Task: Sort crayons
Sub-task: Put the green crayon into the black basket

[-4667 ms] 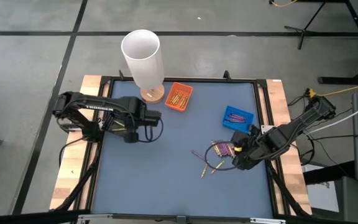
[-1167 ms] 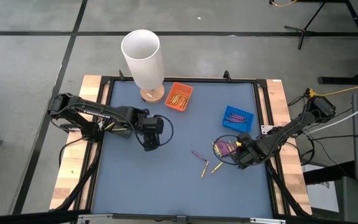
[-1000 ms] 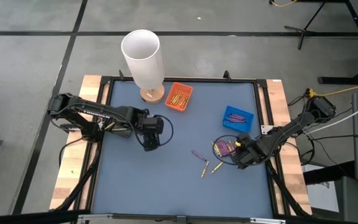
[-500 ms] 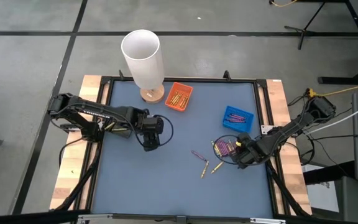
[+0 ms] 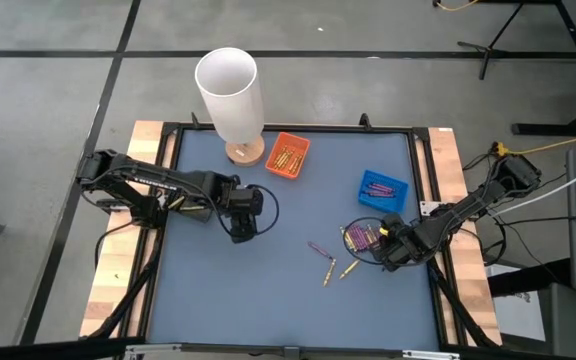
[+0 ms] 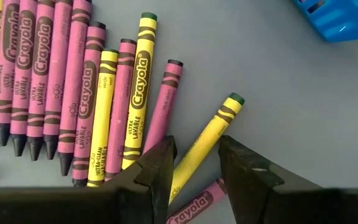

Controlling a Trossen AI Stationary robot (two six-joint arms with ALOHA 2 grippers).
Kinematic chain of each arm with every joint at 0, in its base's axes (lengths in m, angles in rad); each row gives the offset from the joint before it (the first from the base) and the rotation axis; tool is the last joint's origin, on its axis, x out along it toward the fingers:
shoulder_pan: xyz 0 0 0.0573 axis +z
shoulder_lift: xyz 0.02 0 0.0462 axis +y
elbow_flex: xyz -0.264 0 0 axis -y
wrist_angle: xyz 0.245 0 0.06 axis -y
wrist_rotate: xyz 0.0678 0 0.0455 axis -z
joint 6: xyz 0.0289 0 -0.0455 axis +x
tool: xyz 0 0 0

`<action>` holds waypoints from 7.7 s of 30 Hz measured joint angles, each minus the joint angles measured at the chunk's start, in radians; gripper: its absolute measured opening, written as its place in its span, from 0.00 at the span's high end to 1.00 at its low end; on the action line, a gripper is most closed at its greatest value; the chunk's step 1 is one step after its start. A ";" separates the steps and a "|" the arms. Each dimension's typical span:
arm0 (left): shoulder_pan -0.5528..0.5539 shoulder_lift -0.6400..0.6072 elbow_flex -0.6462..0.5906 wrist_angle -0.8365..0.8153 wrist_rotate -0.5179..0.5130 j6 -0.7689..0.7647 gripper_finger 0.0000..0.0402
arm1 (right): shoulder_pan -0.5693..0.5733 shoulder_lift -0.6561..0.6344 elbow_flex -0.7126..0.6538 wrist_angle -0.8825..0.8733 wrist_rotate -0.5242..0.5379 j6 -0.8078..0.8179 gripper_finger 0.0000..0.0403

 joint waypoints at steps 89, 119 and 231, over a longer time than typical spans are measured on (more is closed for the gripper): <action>-0.123 0.169 0.045 0.986 0.066 0.158 0.64 | -0.147 0.002 0.224 0.785 0.217 -1.318 0.95; -0.123 0.168 0.045 1.035 0.041 0.158 0.68 | -0.158 0.002 0.223 0.952 0.196 -1.577 0.95; 0.045 -0.128 -0.191 -0.517 -0.190 -0.245 0.87 | -0.158 0.002 0.223 0.580 0.195 -1.446 0.55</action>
